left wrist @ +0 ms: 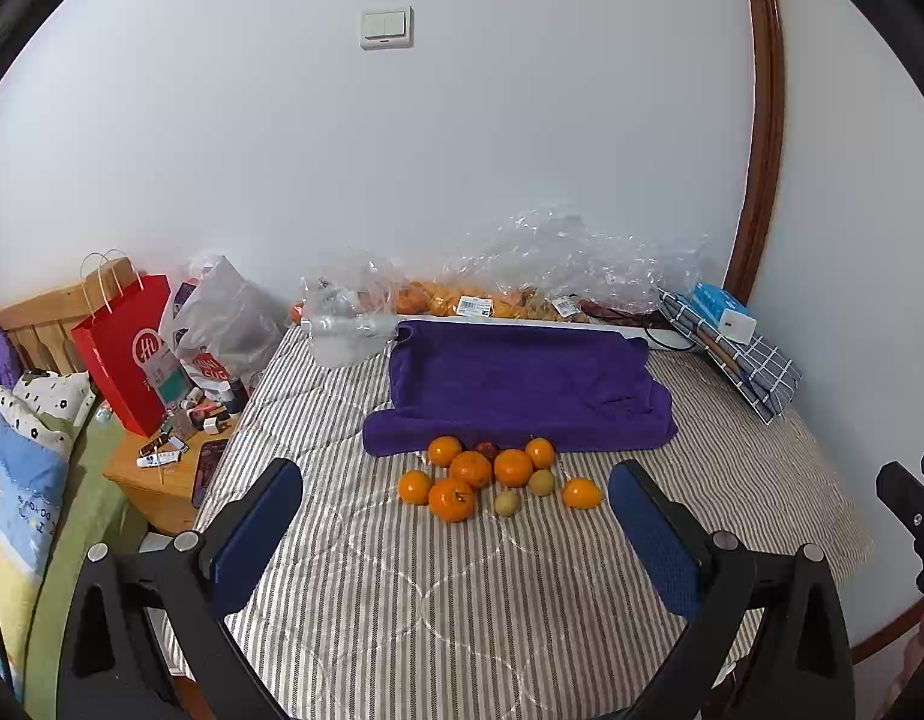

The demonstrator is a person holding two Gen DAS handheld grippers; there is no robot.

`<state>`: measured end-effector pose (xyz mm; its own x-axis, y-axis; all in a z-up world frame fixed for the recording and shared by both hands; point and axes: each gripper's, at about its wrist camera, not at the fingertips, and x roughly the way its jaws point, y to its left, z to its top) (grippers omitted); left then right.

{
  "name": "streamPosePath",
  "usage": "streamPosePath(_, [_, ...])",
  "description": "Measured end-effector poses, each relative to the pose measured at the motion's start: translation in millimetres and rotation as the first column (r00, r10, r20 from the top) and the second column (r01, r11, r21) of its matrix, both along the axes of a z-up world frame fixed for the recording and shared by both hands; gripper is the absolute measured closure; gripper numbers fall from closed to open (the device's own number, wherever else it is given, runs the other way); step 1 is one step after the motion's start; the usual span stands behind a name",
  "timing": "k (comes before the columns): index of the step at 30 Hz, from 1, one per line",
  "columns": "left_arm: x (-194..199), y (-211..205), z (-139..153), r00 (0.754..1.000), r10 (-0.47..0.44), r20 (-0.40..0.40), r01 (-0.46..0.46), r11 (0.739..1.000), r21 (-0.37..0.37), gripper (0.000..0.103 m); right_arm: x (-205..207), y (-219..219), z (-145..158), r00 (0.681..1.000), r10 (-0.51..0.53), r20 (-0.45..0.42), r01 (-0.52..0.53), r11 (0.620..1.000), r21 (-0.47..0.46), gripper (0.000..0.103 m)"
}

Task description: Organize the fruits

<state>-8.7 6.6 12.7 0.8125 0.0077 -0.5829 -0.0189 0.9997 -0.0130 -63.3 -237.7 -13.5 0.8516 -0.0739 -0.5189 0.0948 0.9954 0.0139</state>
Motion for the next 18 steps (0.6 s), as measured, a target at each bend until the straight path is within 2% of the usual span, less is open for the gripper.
streamPosePath(18, [-9.4,-0.1,-9.8,1.000,0.005,0.004,-0.005,1.000,-0.009,0.000,1.5,7.4,-7.5,1.000,0.019,-0.005,-0.019,1.000,0.004,0.002])
